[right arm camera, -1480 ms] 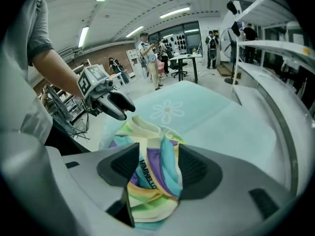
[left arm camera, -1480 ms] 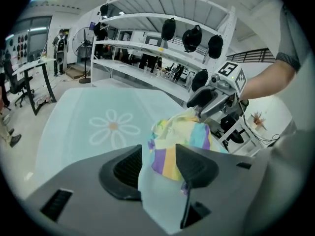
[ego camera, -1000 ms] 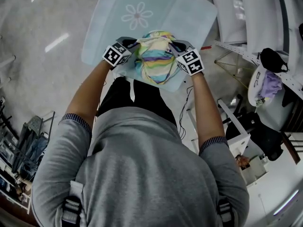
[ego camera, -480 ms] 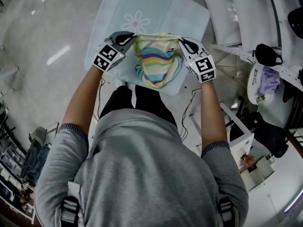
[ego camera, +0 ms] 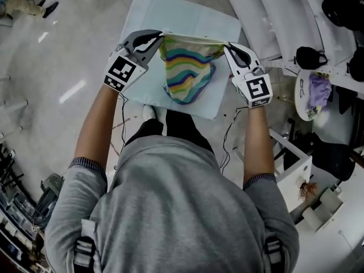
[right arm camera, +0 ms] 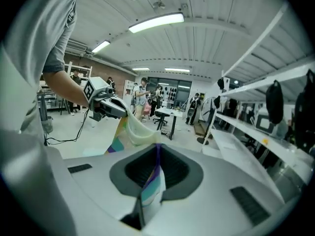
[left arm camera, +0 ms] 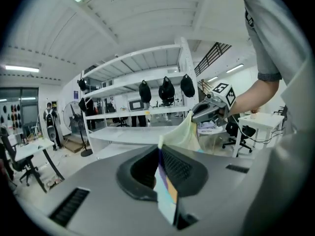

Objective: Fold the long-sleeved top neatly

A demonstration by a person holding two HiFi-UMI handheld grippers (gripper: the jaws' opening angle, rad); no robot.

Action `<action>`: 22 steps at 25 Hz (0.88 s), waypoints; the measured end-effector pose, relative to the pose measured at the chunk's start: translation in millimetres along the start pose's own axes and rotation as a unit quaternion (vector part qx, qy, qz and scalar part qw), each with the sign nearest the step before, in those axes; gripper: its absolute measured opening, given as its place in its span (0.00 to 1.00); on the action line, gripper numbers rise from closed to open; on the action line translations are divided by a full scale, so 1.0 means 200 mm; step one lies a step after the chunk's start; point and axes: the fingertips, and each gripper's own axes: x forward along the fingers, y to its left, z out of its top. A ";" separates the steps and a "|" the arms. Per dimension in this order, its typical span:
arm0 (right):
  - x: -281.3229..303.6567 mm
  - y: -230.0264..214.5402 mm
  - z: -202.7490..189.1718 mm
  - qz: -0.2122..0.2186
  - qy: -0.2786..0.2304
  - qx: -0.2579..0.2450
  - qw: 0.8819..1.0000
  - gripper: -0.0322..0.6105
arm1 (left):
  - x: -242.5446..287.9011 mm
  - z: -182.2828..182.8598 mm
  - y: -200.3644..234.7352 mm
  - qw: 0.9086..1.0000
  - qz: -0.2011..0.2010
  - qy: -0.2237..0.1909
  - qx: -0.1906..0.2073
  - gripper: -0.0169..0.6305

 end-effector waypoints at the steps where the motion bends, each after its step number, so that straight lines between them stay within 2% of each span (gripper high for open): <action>1: -0.03 0.00 0.05 -0.009 -0.006 -0.008 1.000 0.11 | -0.03 0.06 0.00 1.000 0.003 -0.009 0.008 0.08; 10: -0.29 0.08 0.56 -0.064 -0.068 -0.067 0.993 0.10 | -0.34 0.58 0.00 0.992 0.024 -0.087 0.085 0.08; 15: -0.44 0.16 0.92 -0.093 -0.137 -0.081 0.983 0.11 | -0.53 0.84 -0.02 0.984 0.036 -0.133 0.113 0.08; 22: -0.64 0.30 1.21 -0.121 -0.168 -0.115 0.972 0.11 | -0.78 1.12 -0.08 0.971 0.045 -0.176 0.156 0.08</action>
